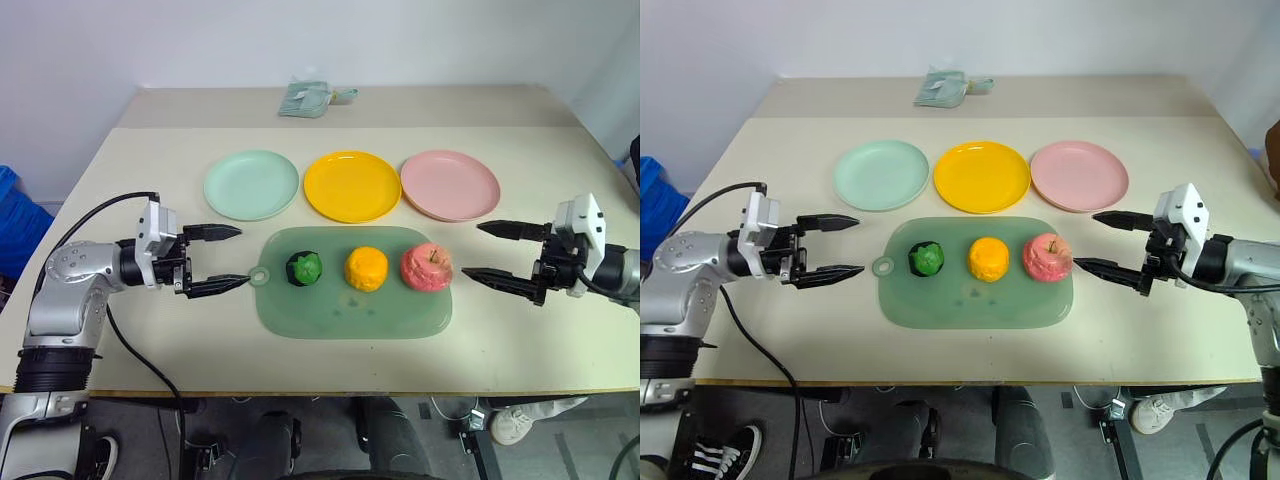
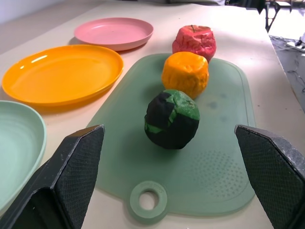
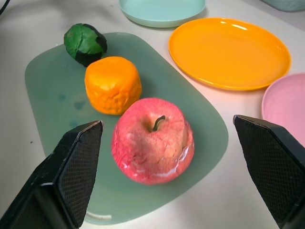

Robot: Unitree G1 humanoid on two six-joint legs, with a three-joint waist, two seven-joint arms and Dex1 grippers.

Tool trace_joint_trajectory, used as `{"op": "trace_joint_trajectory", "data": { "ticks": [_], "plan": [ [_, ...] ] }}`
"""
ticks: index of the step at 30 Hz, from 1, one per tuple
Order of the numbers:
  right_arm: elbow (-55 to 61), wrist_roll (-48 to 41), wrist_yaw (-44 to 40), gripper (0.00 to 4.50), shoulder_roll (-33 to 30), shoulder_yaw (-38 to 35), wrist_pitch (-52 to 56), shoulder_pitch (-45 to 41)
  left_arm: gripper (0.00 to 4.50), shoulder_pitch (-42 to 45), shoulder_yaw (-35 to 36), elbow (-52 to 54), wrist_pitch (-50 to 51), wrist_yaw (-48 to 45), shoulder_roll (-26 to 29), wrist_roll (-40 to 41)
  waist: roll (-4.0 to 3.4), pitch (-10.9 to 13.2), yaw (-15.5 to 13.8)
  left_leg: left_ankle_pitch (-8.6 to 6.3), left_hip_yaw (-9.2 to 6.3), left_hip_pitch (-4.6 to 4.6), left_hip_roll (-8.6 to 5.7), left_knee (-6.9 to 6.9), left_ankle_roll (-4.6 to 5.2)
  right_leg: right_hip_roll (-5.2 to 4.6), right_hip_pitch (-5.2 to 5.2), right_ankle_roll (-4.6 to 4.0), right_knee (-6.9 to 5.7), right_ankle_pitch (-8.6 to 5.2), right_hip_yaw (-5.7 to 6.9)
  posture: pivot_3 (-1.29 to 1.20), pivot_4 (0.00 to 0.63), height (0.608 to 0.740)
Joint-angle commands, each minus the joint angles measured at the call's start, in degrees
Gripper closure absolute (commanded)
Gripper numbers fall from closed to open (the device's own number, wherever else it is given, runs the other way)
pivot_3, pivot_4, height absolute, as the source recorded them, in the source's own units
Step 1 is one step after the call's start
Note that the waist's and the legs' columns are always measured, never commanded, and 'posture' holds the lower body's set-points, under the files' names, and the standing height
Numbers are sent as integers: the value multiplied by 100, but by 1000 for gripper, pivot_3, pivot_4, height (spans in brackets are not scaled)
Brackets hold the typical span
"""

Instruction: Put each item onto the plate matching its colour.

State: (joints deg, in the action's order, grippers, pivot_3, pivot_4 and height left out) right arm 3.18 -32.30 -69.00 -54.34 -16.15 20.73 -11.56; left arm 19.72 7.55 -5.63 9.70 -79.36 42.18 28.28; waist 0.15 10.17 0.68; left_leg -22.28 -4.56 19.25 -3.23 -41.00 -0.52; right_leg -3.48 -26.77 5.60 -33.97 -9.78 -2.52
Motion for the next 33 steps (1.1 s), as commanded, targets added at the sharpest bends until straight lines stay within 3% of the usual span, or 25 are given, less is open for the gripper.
{"op": "trace_joint_trajectory", "data": {
  "ticks": [1, 14, 19, 25, 33],
  "plan": [
    [291, -45, 94, 21, 66, 5, -2, -144, 0, -40, 249, 266, 69, 66, 42, 271, 0, 0, -1, 0, -1, 0, 0, 0, 0, 0, 0, 0, 0, 0, 0, 0, 150, 740],
    [1873, -459, 1132, 21, 647, 356, 698, -460, 0, 531, 399, -396, 295, -295, 167, 594, 1, 0, 12, 0, -2, 2, -3, -1, -1, -3, -2, 0, 0, 0, 1, 0, 150, 740],
    [1938, -667, 1064, 21, 790, 354, 765, -518, 0, 442, 290, -169, 429, -8, -232, 715, 1, 0, -21, 1, -5, 4, -2, -1, -2, -3, -2, 0, 0, 0, 2, 0, 150, 740],
    [2197, -529, 1091, 21, 756, 575, 712, -631, 0, 809, -313, -638, -256, 255, -699, -154, 2, 0, -39, 1, -5, 5, -7, -4, -3, -6, -1, 0, 3, 0, 3, 0, 150, 740],
    [2549, -536, 1302, 21, 761, 821, 978, -725, 0, 1005, -781, -815, -511, 248, -1261, -380, 2, -1, -6, 2, -4, 5, -6, -3, -3, -4, -1, 0, 2, 0, 2, 0, 150, 740]
  ]
}}
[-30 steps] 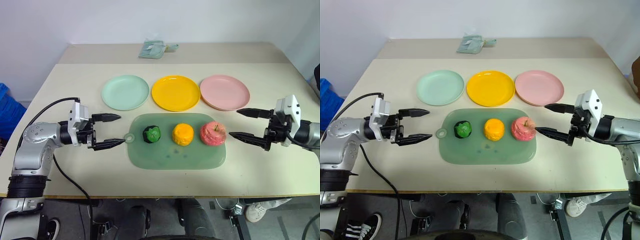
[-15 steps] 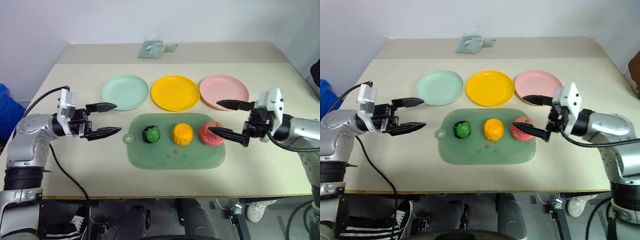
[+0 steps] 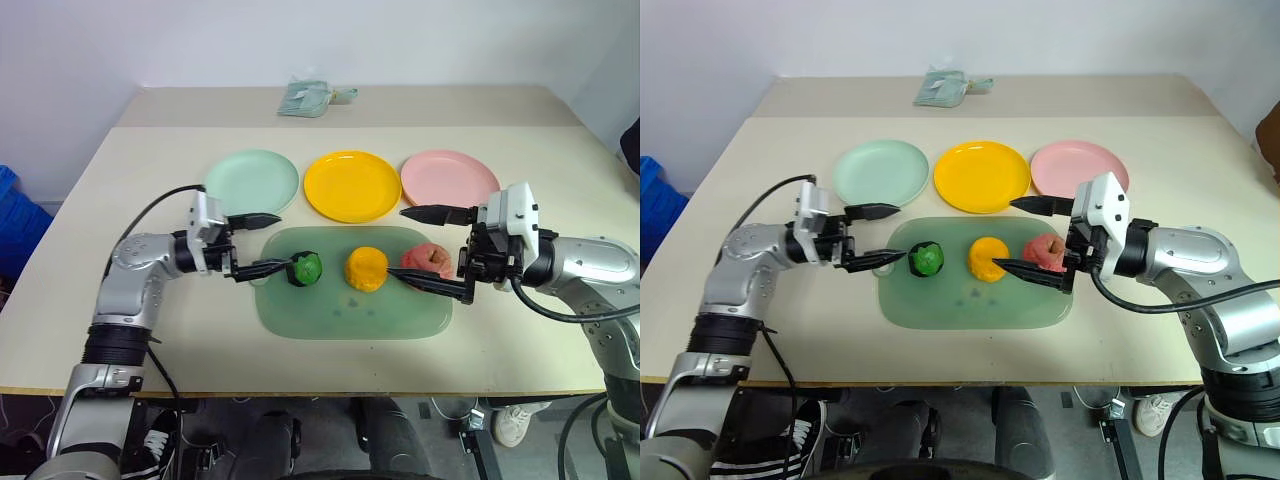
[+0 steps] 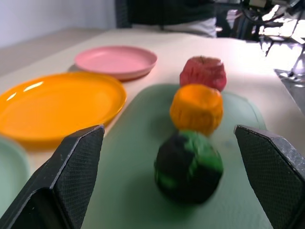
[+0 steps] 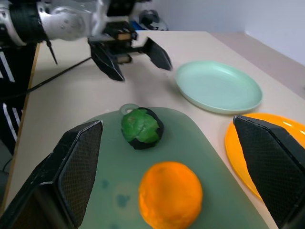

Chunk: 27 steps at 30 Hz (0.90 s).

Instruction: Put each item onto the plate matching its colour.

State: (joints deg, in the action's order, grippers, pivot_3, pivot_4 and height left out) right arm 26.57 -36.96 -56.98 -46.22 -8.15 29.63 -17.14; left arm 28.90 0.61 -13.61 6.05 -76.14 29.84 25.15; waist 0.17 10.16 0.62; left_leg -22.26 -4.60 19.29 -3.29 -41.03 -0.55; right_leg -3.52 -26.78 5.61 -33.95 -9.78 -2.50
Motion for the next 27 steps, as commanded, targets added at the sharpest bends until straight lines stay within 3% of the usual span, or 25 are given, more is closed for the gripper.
{"op": "trace_joint_trajectory", "data": {
  "ticks": [1, 10, 22, 26, 27],
  "plan": [
    [202, -88, 118, 21, -47, 60, 153, -220, 0, 100, -204, -106, -374, -120, -66, -224, 0, 0, 1, 0, 0, -1, 0, 0, 0, 0, 0, 0, -1, 0, 0, 0, 150, 740],
    [228, -71, 209, 21, 85, 68, 85, -213, 0, 406, -746, -1306, -2027, 245, -618, -1266, 0, 0, -92, 0, 1, 1, -2, -1, 0, 0, 1, 0, 3, 0, 1, 0, 150, 740],
    [121, 44, 240, 21, 52, 112, 9, -315, 0, 206, -823, -1381, -2002, 416, -963, -1184, 0, -1, -132, 0, 1, 1, -1, -2, 1, 1, 0, 0, 0, 0, 0, 0, 150, 740],
    [73, 83, 252, 0, 89, 166, 12, -379, 1756, 169, -748, -1251, -1909, 430, -944, -1087, 1, -1, -128, 0, 1, 0, -1, -2, 1, 2, 1, 0, 0, 0, 0, 0, 150, 740],
    [73, 75, 258, 0, 95, 170, 18, -389, 1756, 136, -741, -1154, -1790, 391, -917, -1030, 0, 0, -129, 0, 1, -1, -1, -2, 1, 2, 1, 0, 0, 0, 1, 0, 150, 740]
  ]
}}
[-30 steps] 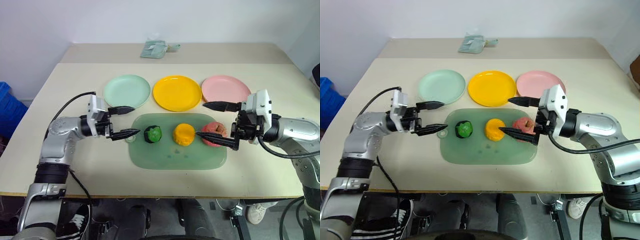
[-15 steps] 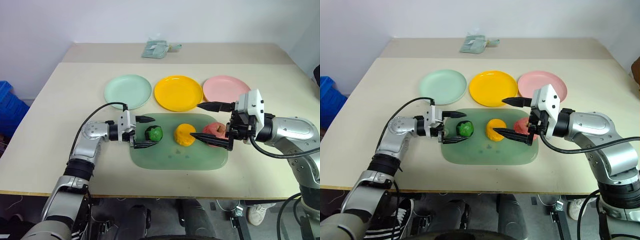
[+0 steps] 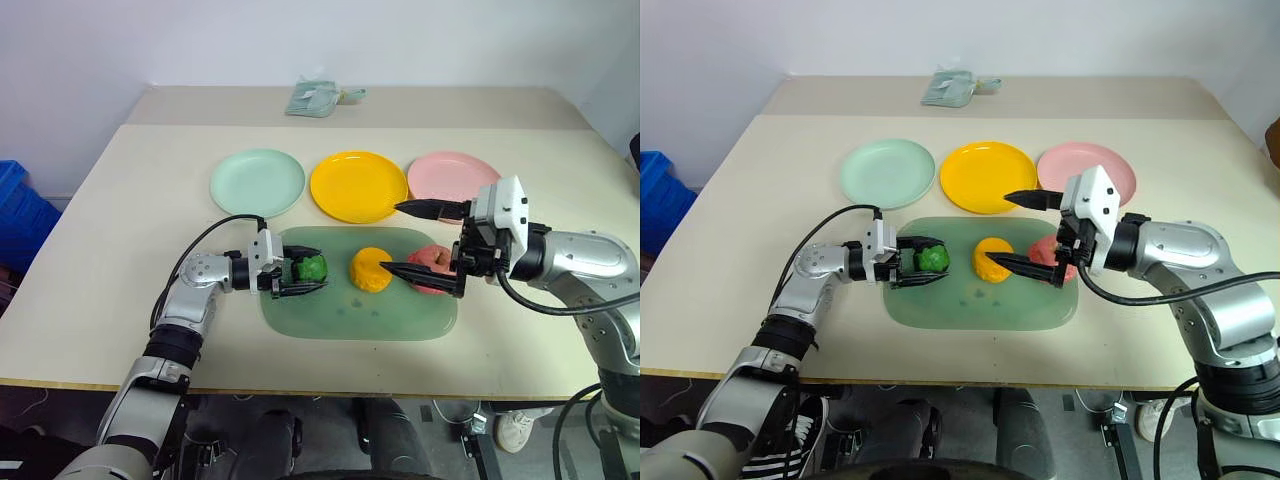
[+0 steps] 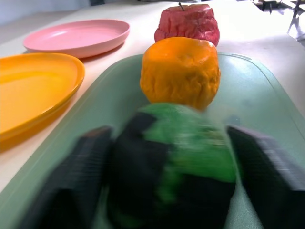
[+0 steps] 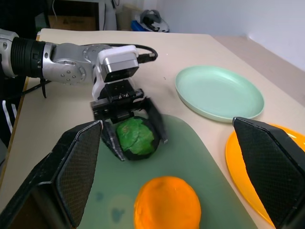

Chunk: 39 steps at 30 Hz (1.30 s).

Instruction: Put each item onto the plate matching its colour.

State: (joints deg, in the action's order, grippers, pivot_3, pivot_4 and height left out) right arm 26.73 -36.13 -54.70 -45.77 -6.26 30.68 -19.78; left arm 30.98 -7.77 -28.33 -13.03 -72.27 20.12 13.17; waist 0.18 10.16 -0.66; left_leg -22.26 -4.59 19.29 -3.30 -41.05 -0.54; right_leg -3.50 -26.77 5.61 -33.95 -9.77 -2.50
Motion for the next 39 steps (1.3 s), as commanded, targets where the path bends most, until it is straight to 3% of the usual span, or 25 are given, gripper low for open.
{"op": "trace_joint_trajectory", "data": {
  "ticks": [1, 7, 12, 15, 20, 25, 28, 30, 35, 39],
  "plan": [
    [56, -17, 39, 0, 52, -15, -79, -141, 1756, -99, 110, 378, 96, 21, 83, 156, 0, 0, 1, 0, 0, 0, 0, 0, 0, 0, 0, 0, 0, 0, 0, 0, 150, 740],
    [10, -10, 70, 0, 75, -2, -88, -179, 1756, 146, 479, 201, 265, 550, -14, 280, 0, 0, -5, 0, -1, 0, 0, 0, 0, 0, 0, 0, 0, 0, 0, 0, 150, 740],
    [-316, 67, 599, 0, 414, -137, -108, -512, 1756, 1092, 1218, -509, 453, 2137, -349, 347, 7, 2, -10, 1, -4, 4, -1, -7, 0, 0, 1, 1, -1, 1, 2, 0, 150, 740],
    [-918, 603, 1375, 0, 832, -4, -172, -982, 1756, 1653, 1465, -1218, 265, 3028, -382, 109, 5, 0, 19, 13, 3, -1, -1, -6, -23, 0, 0, 1, -2, 1, -2, 0, 150, 740],
    [-1214, 701, 1629, 0, 1139, 311, 242, -1174, 1756, 2467, 1750, -2694, 155, 3775, -173, -32, 6, -1, 30, 23, -3, 9, 0, 7, -42, 7, -10, 1, -6, 1, 2, 0, 150, 740],
    [-1411, 733, 1731, 0, 1314, 358, 412, -1415, 1756, 2893, 2088, -3621, 102, 3833, 30, 143, 6, -1, 33, 23, -3, 13, -7, 5, -40, -2, -10, 1, -6, 2, 2, 0, 150, 740],
    [-1277, 743, 1583, 0, 1261, 435, 421, -1356, 883, 2985, 2304, -3871, 7, 3833, 40, 222, 6, -1, 9, 23, -8, 16, -7, 6, -39, -2, -11, 1, -5, 2, 6, 0, 150, 740],
    [-1063, 740, 1361, 0, 1127, 535, 408, -1204, 49, 2998, 2265, -3903, -319, 3974, 50, 52, 6, -1, -4, 22, -9, 17, -9, 6, -38, -3, -10, 1, -4, 2, 7, 0, 150, 740],
    [-559, 582, 871, 0, 714, 556, 583, -779, 49, 2921, 2181, -3712, -572, 3786, 149, -77, 6, -1, 5, 20, -8, 20, -14, 5, -34, -5, -10, 1, 0, 2, 6, 0, 150, 740],
    [-333, 257, 304, 0, 234, 476, 843, -547, 49, 2212, 2382, -2270, 995, 1580, 430, 1059, 6, 0, 64, 20, -6, 15, -11, 4, -34, -2, -8, 1, -5, 2, 6, 0, 150, 740]
  ]
}}
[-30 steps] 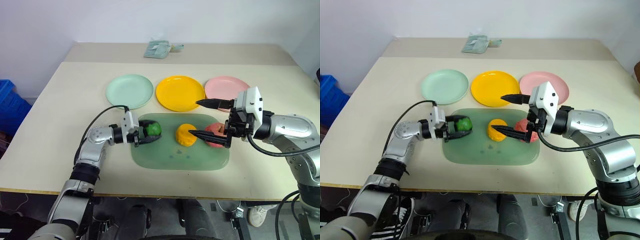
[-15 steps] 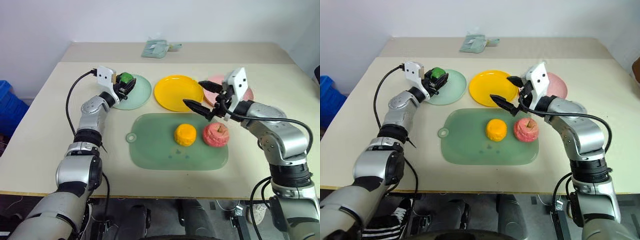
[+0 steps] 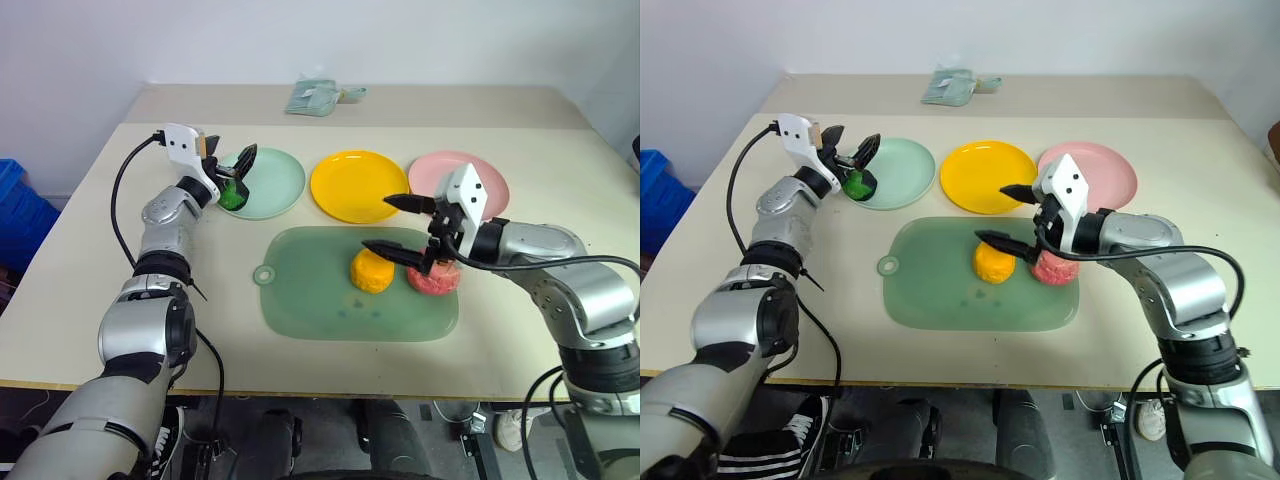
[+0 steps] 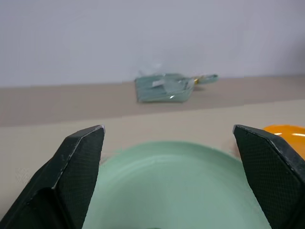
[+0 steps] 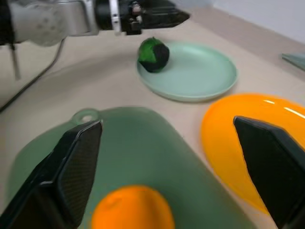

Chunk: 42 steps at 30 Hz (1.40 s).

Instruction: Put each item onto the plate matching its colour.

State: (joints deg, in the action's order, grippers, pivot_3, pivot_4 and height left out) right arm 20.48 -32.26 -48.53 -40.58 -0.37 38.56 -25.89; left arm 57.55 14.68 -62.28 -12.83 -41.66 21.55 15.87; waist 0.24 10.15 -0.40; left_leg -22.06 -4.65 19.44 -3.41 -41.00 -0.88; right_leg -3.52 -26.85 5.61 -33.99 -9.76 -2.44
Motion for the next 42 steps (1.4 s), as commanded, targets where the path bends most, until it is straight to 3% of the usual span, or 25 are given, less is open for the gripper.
{"op": "trace_joint_trajectory", "data": {
  "ticks": [1, 5, 8, 14, 28, 31, 33, 42],
  "plan": [
    [255, 32, -348, 0, -402, -6, 5, 104, 49, -769, 70, 1764, 1415, -2036, 393, 1086, -1, 0, 105, 0, 1, -1, 7, 1, 0, 3, 0, 0, -2, 0, 0, 0, 150, 740],
    [33, 401, -441, 0, -602, 341, -69, 182, 49, -2071, -64, 4422, 2373, -3275, 866, 2063, 2, 1, 208, -1, 3, -3, 15, 4, 1, 5, -3, 0, -4, 0, -7, 0, 150, 740],
    [-250, 615, -444, 0, -507, 541, -135, 94, 49, -2554, -280, 5131, 2591, -3576, 1249, 1954, 3, 2, 125, 0, 2, -5, 16, -2, -1, 1, -4, 0, 0, 0, -6, 0, 150, 740],
    [-658, 953, -440, 0, -263, 810, -263, -218, 49, -3384, -579, 6045, 2923, -3837, 1708, 1925, -2, 0, 117, -11, -1, -21, 14, -1, 19, 4, 9, -1, -4, -1, -4, 0, 150, 740],
    [-1157, 1448, -929, 0, -146, 1454, -288, -487, 49, -4130, -499, 6734, 2572, -3403, 1701, 1845, -1, -1, 120, -12, 0, -13, 15, -1, 21, 4, 3, -2, 2, -1, -3, 0, 150, 740],
    [-1139, 1539, -1047, 866, -137, 1601, -309, -473, 0, -4179, -457, 6768, 2543, -3312, 1703, 1860, 1, -2, 119, -12, 0, -15, 16, -1, 21, 4, 5, -2, 2, -1, -3, 0, 150, 740],
    [-1135, 1570, -1069, 1785, -96, 1628, -363, -503, 0, -4210, -445, 6785, 2511, -3263, 1711, 1864, 1, -2, 117, -12, 0, -17, 16, -1, 21, 4, 7, -2, 3, -1, -3, 0, 150, 740],
    [-1203, 1321, -940, 1785, 181, 1145, -205, -841, 0, -4140, -397, 6767, 2468, -3018, 1649, 1957, 0, -2, 109, -12, -1, -13, 16, -1, 20, 3, 3, -2, 3, -1, -3, 0, 150, 740]
  ]
}}
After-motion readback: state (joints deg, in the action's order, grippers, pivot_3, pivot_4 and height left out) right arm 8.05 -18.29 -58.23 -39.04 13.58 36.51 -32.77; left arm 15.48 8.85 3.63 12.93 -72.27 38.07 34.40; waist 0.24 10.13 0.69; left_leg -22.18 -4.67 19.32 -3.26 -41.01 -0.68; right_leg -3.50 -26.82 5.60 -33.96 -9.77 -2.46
